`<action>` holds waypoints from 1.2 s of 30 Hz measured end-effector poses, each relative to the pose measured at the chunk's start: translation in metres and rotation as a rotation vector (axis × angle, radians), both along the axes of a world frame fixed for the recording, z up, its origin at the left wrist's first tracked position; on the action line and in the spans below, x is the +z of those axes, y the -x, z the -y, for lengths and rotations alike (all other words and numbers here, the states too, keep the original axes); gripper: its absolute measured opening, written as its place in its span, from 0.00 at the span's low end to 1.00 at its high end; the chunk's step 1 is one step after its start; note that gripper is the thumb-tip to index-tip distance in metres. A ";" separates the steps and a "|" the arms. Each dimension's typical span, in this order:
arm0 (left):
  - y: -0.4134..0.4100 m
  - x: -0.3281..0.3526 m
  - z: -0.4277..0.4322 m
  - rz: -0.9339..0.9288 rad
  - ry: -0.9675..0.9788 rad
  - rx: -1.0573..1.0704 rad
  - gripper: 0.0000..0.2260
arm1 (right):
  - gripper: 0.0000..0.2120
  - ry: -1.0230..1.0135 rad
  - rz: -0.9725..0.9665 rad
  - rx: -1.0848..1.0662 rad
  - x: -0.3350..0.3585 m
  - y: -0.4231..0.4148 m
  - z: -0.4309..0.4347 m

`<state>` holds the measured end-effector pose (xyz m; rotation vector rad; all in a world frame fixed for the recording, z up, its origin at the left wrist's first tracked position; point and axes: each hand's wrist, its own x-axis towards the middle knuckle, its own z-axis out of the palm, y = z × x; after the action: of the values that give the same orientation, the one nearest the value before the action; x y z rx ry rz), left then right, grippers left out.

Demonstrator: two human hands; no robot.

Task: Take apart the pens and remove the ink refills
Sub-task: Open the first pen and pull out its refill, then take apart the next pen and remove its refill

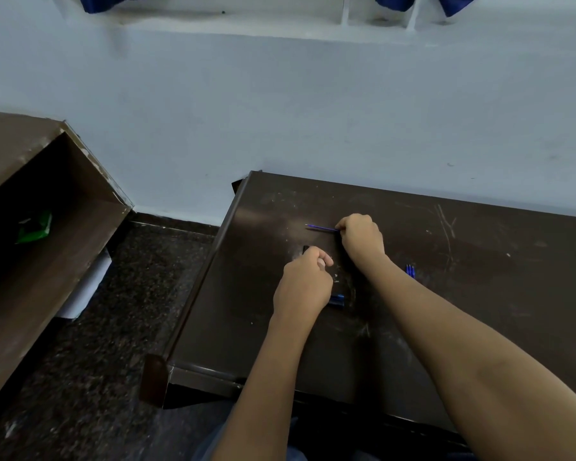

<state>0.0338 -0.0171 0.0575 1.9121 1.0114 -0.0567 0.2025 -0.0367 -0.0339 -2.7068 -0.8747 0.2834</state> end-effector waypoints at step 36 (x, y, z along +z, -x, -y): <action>-0.007 0.005 0.004 -0.070 -0.036 -0.015 0.13 | 0.16 -0.257 0.036 -0.078 -0.002 0.004 0.014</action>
<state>0.0406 -0.0213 0.0621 1.9623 1.0508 -0.1158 0.1989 -0.0508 -0.0355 -2.5060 -0.7553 0.0981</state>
